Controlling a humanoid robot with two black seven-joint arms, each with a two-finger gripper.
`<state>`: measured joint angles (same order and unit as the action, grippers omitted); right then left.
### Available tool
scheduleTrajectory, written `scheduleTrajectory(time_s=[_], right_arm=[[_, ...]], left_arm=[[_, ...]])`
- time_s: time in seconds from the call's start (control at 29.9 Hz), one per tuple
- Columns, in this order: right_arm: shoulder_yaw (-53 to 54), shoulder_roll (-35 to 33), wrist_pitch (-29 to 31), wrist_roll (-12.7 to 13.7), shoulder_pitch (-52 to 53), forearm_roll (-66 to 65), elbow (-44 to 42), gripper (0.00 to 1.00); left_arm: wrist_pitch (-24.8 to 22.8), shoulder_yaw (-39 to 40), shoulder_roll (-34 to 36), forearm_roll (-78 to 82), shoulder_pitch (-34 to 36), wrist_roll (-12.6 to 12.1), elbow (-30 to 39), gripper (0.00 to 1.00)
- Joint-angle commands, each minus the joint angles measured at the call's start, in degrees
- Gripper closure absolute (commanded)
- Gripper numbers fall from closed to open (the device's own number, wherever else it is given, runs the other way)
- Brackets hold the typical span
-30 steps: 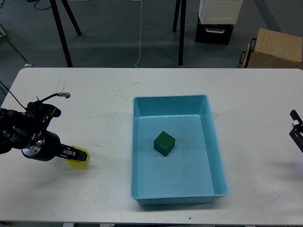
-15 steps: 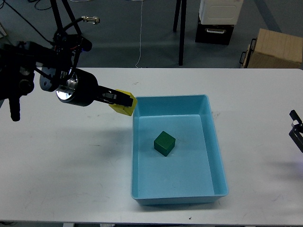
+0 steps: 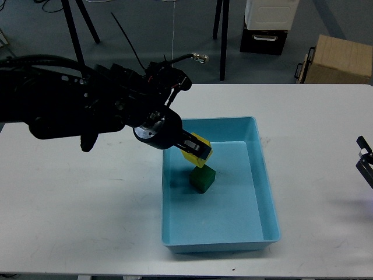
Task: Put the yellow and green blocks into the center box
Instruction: 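Lift the yellow cube and carry it over the blue box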
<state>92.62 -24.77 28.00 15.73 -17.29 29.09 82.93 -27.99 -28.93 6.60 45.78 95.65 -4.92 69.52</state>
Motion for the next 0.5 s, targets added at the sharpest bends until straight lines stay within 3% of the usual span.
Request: scheduleTrajectory(time_s=[0.0, 0.07, 0.13, 0.2, 0.47], right_arm=[[-0.07, 0.07, 0.0, 0.0, -0.02, 0.0, 0.04, 0.03], [-0.07, 0.07, 0.0, 0.0, 0.07, 0.0, -0.05, 0.03], [-0.15, -0.01, 0.0, 0.0, 0.07, 0.0, -0.05, 0.03], [-0.24, -0.01, 0.0, 0.0, 0.07, 0.0, 0.04, 0.03], [-0.51, -0.01, 0.0, 0.0, -0.02, 0.0, -0.05, 0.03]], left_arm=[[-0.01, -0.17, -0.45, 0.01, -1.95, -0.01, -1.67, 0.94], [-0.01, -0.25, -0.45, 0.01, -2.74, 0.08, -1.84, 0.86], [-0.01, -0.6, -0.45, 0.01, -3.1, 0.43, -2.37, 0.72], [-0.01, -0.61, -0.45, 0.01, -3.19, 0.7, -2.63, 0.69], [-0.01, -0.61, -0.54, -0.17, -3.89, 1.57, -2.9, 0.35]])
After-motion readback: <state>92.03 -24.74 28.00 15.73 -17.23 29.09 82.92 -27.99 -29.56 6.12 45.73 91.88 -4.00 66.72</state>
